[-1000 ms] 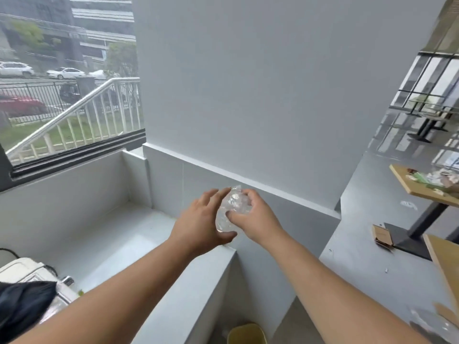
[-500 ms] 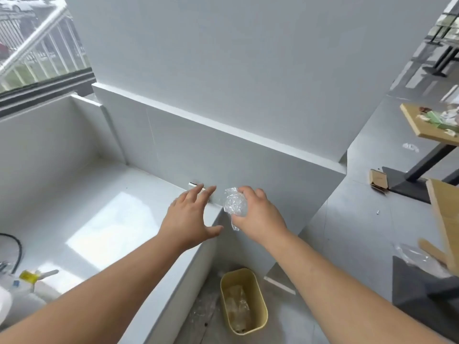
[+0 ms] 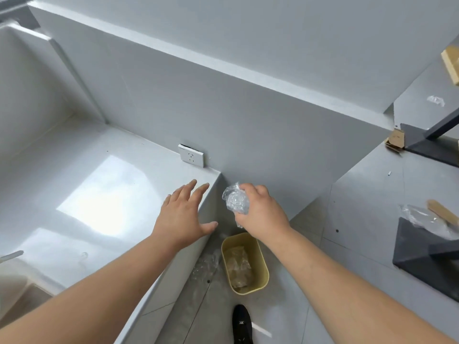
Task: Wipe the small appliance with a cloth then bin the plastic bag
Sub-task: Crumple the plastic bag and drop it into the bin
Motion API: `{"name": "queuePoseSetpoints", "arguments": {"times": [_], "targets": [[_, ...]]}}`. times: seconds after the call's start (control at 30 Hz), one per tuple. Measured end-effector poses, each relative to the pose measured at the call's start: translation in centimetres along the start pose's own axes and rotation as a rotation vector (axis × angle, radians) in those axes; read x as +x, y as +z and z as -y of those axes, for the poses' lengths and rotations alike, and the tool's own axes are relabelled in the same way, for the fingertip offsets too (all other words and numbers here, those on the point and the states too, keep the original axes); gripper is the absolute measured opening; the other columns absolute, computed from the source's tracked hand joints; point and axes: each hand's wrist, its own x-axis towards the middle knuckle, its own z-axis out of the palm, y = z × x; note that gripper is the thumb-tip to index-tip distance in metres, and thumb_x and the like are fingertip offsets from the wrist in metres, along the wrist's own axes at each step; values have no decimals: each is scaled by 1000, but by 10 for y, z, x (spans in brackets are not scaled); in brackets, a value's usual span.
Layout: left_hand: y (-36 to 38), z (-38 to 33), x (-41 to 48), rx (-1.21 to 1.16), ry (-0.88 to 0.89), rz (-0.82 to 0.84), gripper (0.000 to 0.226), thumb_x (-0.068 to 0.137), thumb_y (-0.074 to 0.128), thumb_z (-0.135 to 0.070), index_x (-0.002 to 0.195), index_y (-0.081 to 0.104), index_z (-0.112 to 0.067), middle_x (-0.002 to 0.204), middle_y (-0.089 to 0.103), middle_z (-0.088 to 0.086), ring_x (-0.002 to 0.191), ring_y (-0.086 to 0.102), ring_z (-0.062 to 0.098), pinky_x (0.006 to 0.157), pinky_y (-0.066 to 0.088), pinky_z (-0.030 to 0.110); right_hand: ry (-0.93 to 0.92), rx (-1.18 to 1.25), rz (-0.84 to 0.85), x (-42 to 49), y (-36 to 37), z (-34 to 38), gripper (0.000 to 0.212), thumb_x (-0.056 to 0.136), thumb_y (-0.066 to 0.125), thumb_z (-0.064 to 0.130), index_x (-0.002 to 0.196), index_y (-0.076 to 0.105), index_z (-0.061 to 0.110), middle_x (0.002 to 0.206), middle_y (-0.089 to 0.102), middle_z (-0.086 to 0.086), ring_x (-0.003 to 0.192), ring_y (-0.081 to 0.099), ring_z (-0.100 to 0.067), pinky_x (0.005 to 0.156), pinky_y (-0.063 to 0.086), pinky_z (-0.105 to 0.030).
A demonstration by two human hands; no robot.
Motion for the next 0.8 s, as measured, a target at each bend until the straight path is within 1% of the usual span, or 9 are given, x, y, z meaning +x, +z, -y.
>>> {"name": "queuePoseSetpoints", "arguments": {"times": [0.13,0.27,0.47,0.6,0.7,0.8], "targets": [[25,14,0,21,-24,41,106,75,69,-73,163,20,-38,174,17,-1,157,22,28,127,24,50,34,5,58,-1,22,-16,68,86,71,34,148,42,35,137,49,-5,111,60,-35,89,56,-43],[46,23,2,55,-11,63,104,76,68,-72,162,20,-38,174,16,1,159,18,28,128,21,52,60,8,97,-1,43,-28,65,87,70,31,146,43,34,134,49,-5,112,58,-36,92,54,-44],[69,33,17,138,58,82,100,79,67,-68,162,20,-37,176,9,1,162,6,26,130,10,55,67,-35,149,4,67,-49,65,87,71,34,145,42,33,132,49,-4,110,57,-34,89,56,-44],[85,38,27,173,99,73,98,80,66,-67,162,21,-36,176,11,3,162,7,28,129,10,57,82,-60,174,7,86,-60,61,87,69,33,142,43,34,130,48,-4,109,57,-34,84,51,-41],[98,45,28,195,116,76,95,81,65,-67,162,27,-32,176,13,4,162,9,29,129,12,58,85,-74,202,7,98,-67,59,88,69,33,141,44,34,131,48,-4,109,57,-34,85,53,-42],[113,58,25,225,159,63,90,82,62,-67,159,37,-27,176,9,5,162,4,30,128,10,61,73,-89,240,7,110,-73,60,88,70,35,142,44,32,132,48,-5,111,57,-35,88,56,-44]]}}
